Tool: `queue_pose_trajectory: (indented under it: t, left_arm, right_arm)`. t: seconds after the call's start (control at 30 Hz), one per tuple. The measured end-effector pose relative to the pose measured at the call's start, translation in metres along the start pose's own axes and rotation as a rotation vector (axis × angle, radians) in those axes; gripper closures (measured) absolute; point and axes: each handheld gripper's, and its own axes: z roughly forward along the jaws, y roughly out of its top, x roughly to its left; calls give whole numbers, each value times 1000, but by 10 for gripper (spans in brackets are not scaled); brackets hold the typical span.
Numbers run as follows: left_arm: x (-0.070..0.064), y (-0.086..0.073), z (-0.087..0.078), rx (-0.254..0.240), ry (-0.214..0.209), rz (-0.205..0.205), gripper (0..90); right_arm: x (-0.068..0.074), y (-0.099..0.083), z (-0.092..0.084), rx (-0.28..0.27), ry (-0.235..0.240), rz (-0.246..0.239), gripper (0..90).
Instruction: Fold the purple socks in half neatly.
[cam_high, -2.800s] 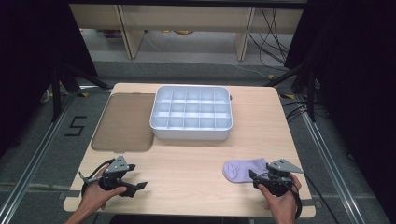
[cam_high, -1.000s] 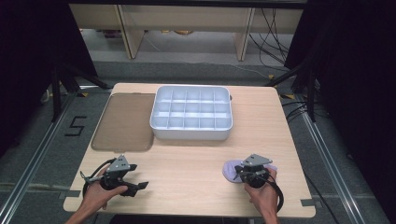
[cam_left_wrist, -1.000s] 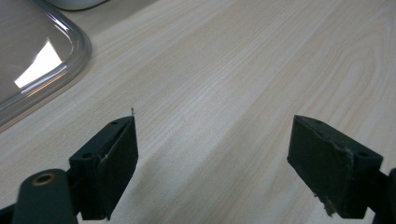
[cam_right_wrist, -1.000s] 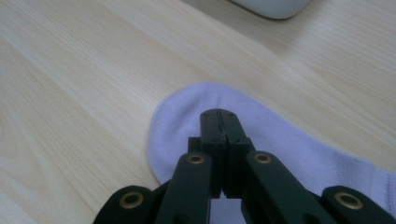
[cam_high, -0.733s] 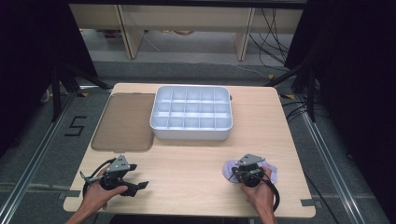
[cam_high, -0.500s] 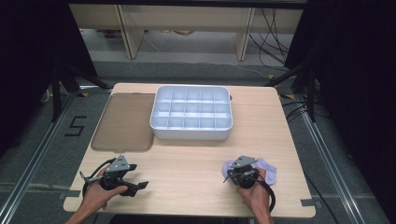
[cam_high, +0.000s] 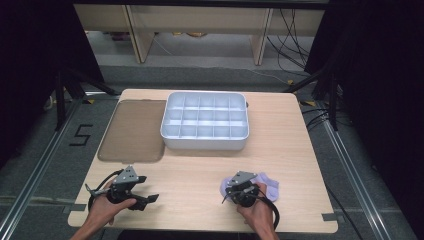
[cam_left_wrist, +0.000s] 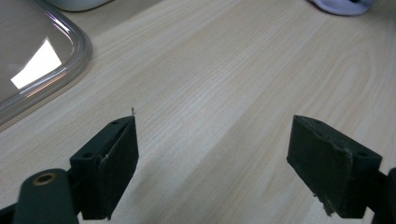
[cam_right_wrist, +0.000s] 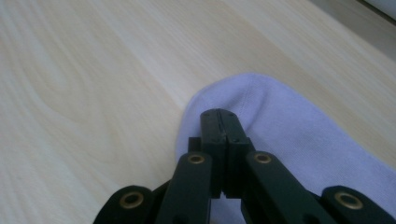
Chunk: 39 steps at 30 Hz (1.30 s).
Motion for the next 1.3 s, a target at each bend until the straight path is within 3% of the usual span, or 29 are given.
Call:
queue_pose_trajectory:
  t: [0.13,0.2,0.23,0.27,0.43,0.47,0.53,0.73,0.97,1.17,1.23,1.3]
  left_arm:
    - [1,0,-1,11,2,12,157]
    - [0,0,-1,4,1,2,157]
    - [0,0,-1,6,1,3,157]
    - [1,0,-1,13,1,13,157]
    - [0,0,0,3,0,-5,157]
    - [2,0,-2,25,7,14,157]
    - [1,0,-1,13,6,-18,157]
    - [2,0,-1,10,7,-4,157]
    - [1,0,-1,15,5,-20,157]
    - [2,0,0,6,4,-4,157]
    - [1,0,0,9,7,-20,157]
    - [2,0,-1,25,2,21,157]
  right_arm:
    - [16,9,6,4,23,-21,900]
    - [23,13,10,-2,43,-67,900]
    - [27,15,11,9,49,-60,900]
    - [33,19,16,-12,57,-103,900]
    - [44,26,20,-1,86,-119,900]
    - [46,27,21,-3,98,-123,900]
    - [56,32,26,-14,105,-141,900]
    - [75,44,37,-28,134,-167,900]
    - [88,53,44,-29,167,-199,900]
    - [96,58,50,-42,183,-200,900]
    - [96,60,51,-45,184,-231,900]
    - [98,61,54,-55,178,-239,900]
